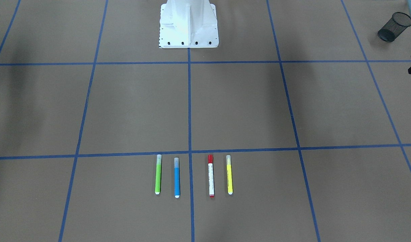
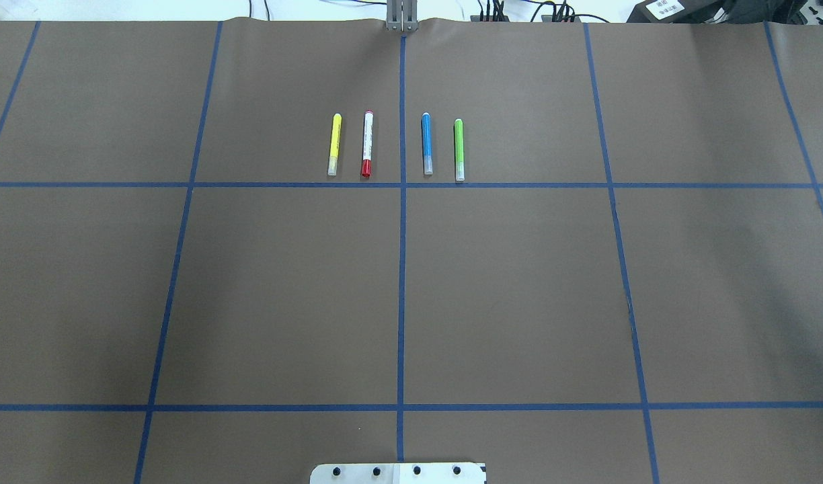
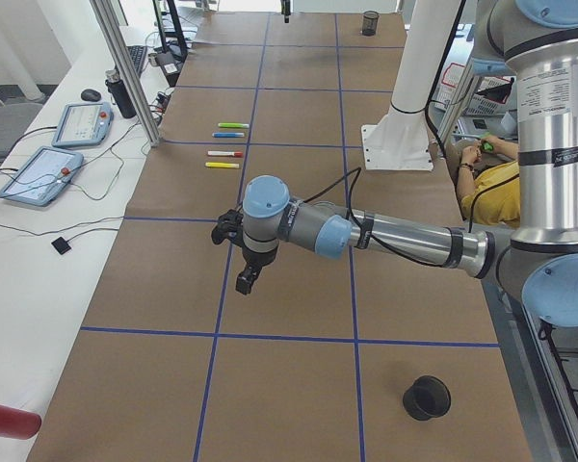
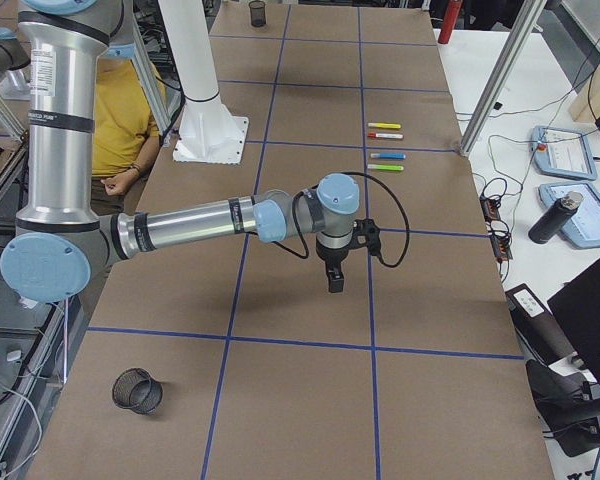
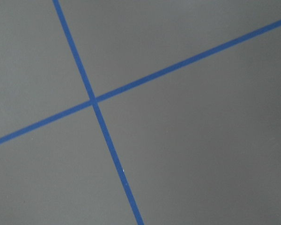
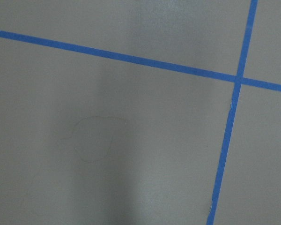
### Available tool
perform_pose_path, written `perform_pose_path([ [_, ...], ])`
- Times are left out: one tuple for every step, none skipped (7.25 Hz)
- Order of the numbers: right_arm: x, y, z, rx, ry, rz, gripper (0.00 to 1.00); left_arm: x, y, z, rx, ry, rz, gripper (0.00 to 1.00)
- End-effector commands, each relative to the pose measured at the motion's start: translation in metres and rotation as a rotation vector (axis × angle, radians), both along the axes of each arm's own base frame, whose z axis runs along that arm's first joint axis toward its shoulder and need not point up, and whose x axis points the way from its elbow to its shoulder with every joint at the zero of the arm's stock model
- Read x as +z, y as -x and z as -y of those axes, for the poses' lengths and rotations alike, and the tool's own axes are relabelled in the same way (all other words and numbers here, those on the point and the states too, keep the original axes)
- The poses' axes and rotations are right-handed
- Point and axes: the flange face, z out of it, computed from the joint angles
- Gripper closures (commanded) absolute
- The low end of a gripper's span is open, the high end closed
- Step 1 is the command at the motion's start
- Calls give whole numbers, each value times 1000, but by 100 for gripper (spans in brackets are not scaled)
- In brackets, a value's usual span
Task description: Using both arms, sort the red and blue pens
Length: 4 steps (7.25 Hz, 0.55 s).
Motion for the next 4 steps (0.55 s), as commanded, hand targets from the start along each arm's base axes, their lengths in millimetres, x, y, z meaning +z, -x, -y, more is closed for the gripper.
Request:
perform_pose_path([
  [-19, 9, 29, -1, -36, 6, 0, -73, -14, 61, 11, -157, -15, 0],
  [-16, 9, 29, 6, -24, 4, 0, -114, -34, 110, 30, -217, -31, 0],
  [-20, 11, 32, 35, -2, 8, 0, -129, -66, 139, 70, -231, -45, 0],
  [-27, 13, 37, 45, -1, 12, 0, -150, -112, 144, 48, -129, -112, 0],
])
